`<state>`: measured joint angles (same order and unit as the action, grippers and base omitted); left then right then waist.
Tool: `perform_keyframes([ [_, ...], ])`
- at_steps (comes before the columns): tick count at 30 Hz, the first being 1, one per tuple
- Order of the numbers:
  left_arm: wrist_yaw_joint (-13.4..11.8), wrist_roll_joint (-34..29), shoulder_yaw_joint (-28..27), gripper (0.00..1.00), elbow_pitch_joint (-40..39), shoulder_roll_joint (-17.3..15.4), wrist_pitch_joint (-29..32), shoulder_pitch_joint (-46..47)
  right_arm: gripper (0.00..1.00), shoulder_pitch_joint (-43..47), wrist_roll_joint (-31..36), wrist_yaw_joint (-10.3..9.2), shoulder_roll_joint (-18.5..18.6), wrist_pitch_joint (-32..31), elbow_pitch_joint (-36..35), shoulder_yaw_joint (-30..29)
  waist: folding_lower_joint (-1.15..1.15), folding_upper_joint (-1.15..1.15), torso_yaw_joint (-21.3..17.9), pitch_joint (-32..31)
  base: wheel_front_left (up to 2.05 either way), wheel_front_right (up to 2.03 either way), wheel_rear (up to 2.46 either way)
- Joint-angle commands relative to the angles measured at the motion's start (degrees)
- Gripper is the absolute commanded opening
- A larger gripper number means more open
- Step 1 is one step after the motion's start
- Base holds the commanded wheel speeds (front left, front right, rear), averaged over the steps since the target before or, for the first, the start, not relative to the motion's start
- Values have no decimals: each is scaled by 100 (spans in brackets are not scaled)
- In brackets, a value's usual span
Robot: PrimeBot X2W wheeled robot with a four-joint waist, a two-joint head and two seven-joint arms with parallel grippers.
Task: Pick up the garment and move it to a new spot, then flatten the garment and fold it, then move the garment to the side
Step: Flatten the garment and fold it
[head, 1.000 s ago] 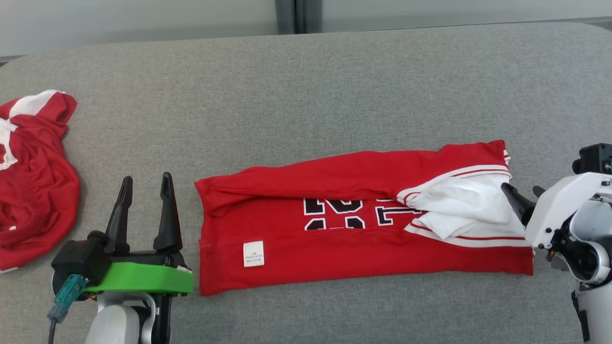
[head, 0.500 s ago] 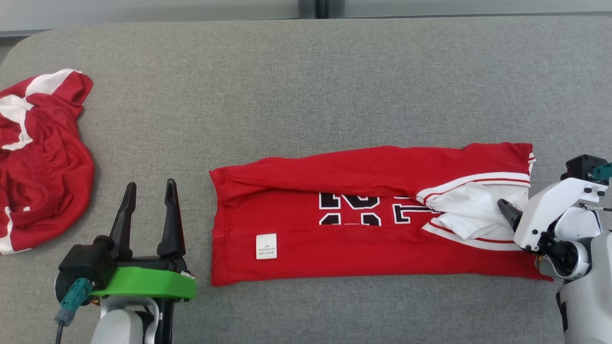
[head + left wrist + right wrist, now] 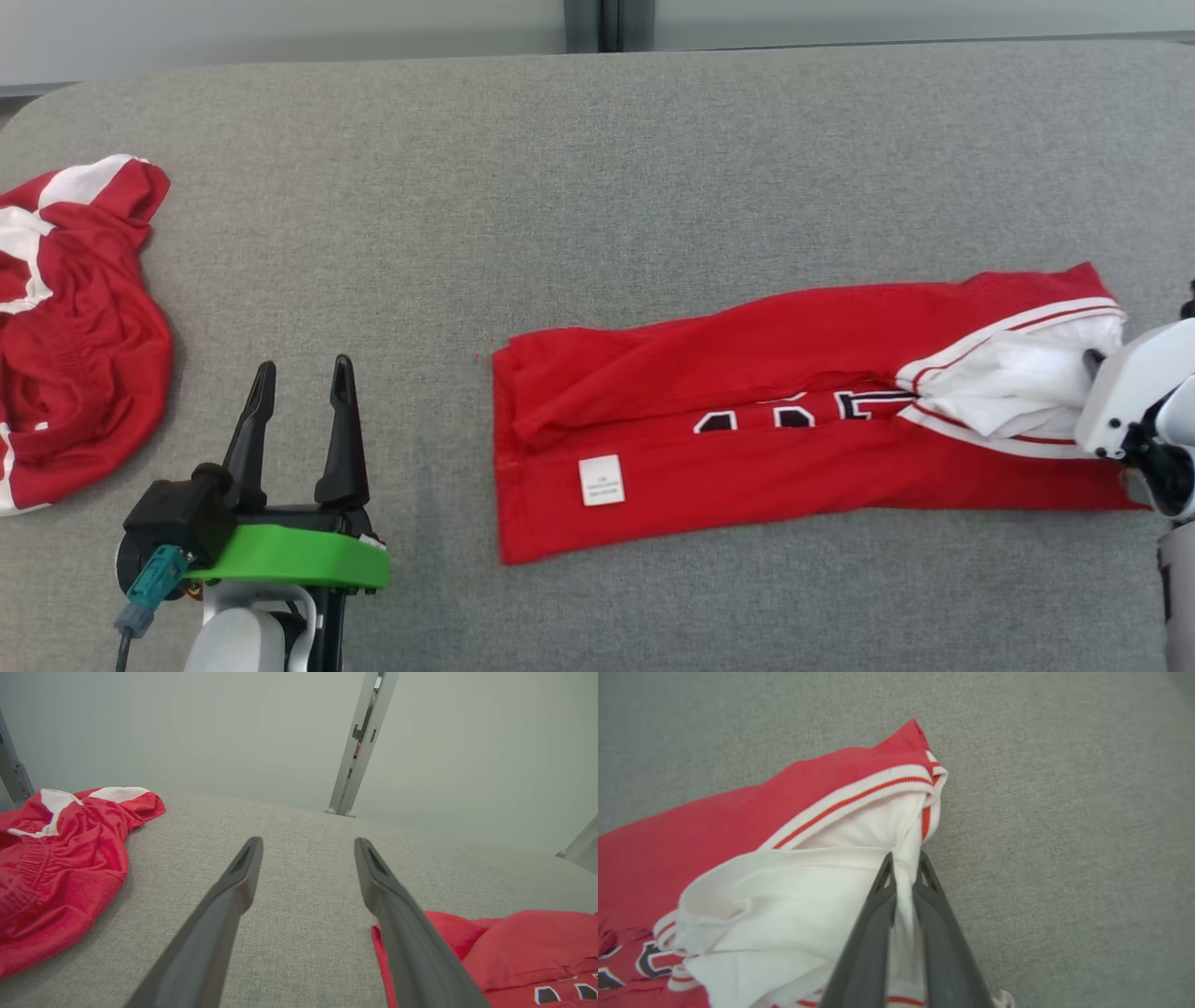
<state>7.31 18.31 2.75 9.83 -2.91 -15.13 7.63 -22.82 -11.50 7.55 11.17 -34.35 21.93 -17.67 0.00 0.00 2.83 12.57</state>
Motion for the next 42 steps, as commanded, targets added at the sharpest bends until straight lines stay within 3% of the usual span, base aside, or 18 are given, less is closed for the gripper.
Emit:
perform_keyframes([
  [1, 26, 42, -7, 100, 7, -2, 0, -99, 0, 8, 91, -12, 145, 16, -137, -124, 0, 0, -63, -63, 0, 0, 0],
  [7, 26, 54, 26, 100, -19, -2, 0, -161, 0, 150, 341, -11, 547, -92, -617, -452, 0, 0, -193, -169, 0, 0, 0],
  [12, 26, 61, 12, 100, 3, -4, 0, -211, 0, 322, 409, -11, 581, -249, -1125, -255, 0, 0, -275, -258, 0, 0, 0],
  [24, 27, 46, 26, 100, 20, -3, 0, -236, 0, 439, -154, -9, 177, -445, -1825, 1755, 0, 0, -363, -347, 0, 0, 0],
  [34, 27, 85, 75, 100, 28, -8, 0, -139, 0, -37, -487, -9, -474, -282, -1122, 3221, 0, 0, -159, -283, 0, 0, 0],
  [42, 27, 144, 185, 100, 71, -4, 0, -79, 0, -284, -722, -9, -737, -22, -466, 3758, 0, 0, 74, -237, 0, 0, 0],
])
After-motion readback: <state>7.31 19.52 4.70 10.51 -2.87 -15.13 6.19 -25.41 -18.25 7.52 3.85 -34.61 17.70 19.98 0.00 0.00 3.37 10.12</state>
